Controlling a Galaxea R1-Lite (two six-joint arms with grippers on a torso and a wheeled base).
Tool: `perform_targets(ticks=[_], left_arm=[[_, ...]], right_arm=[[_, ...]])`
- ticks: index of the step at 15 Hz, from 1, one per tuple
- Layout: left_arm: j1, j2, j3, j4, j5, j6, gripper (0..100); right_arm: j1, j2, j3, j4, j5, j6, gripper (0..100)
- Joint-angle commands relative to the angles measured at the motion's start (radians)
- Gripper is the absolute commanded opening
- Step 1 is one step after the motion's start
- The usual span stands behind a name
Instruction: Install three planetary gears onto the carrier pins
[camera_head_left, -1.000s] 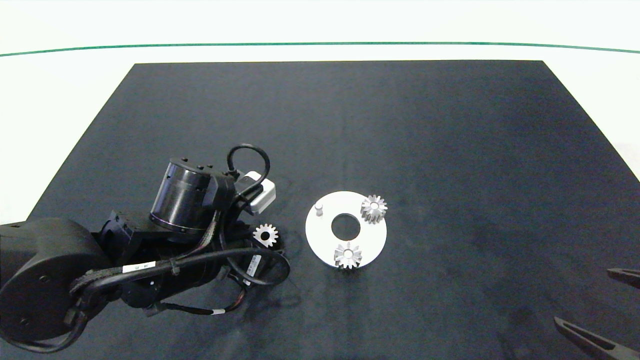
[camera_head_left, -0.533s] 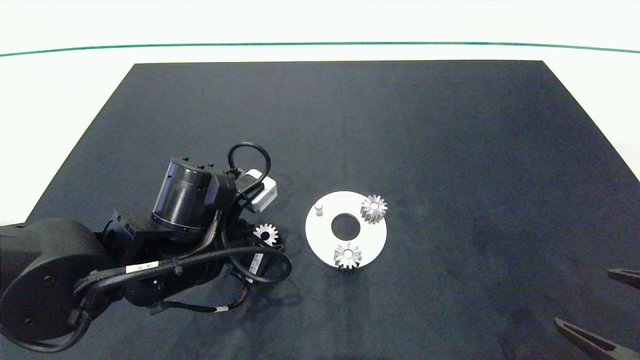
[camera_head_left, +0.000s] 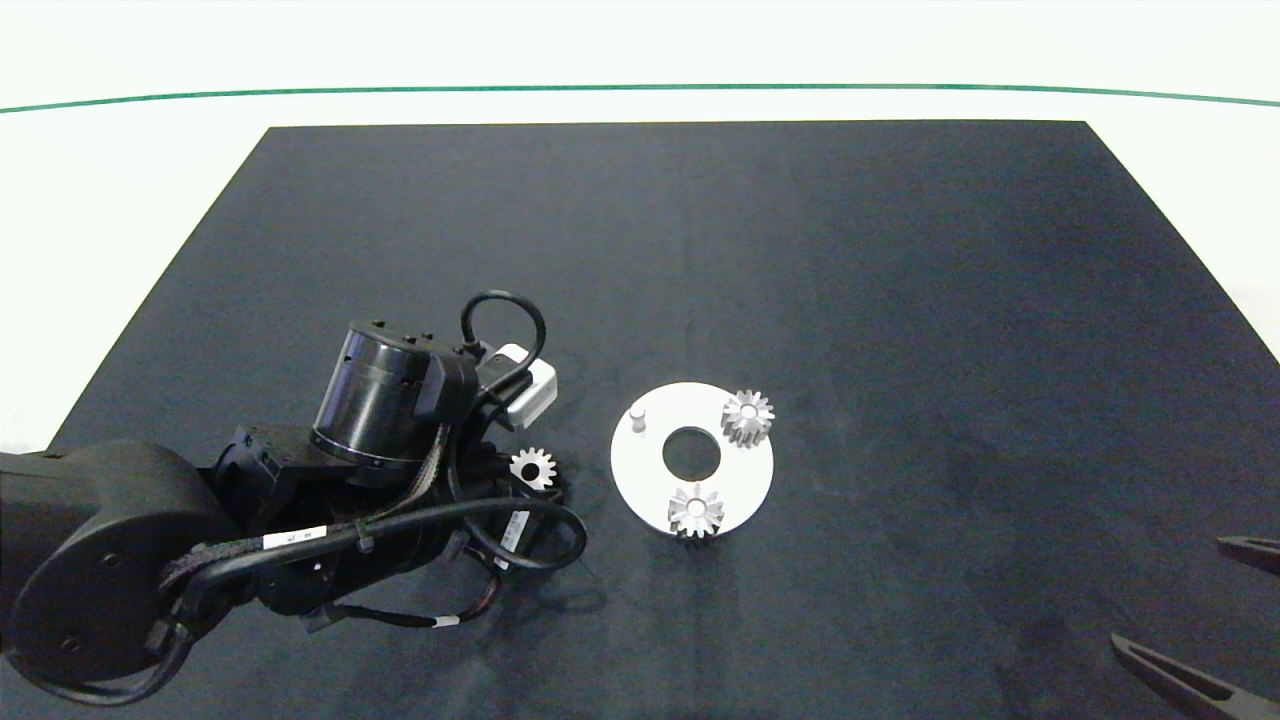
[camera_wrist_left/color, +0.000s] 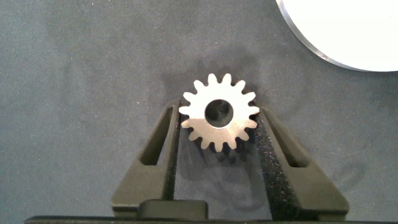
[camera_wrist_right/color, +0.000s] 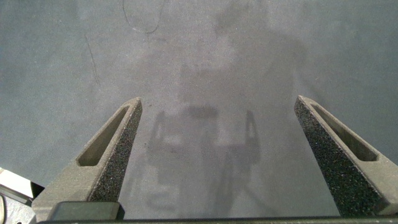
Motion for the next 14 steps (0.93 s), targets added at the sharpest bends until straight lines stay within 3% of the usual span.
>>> perform_targets(ticks=[1,14], left_arm=[[0.001,0.002,-0.001,-0.001,0.004,0.001,37],[0.003,-0.007,0.0,-0.001,0.007,0.001,11]], right_arm=[[0.001,0.0,0.0,0.0,-0.001,-0.002,100],[0.006,0.0,0.005,0.0,-0.001,-0.002,100]])
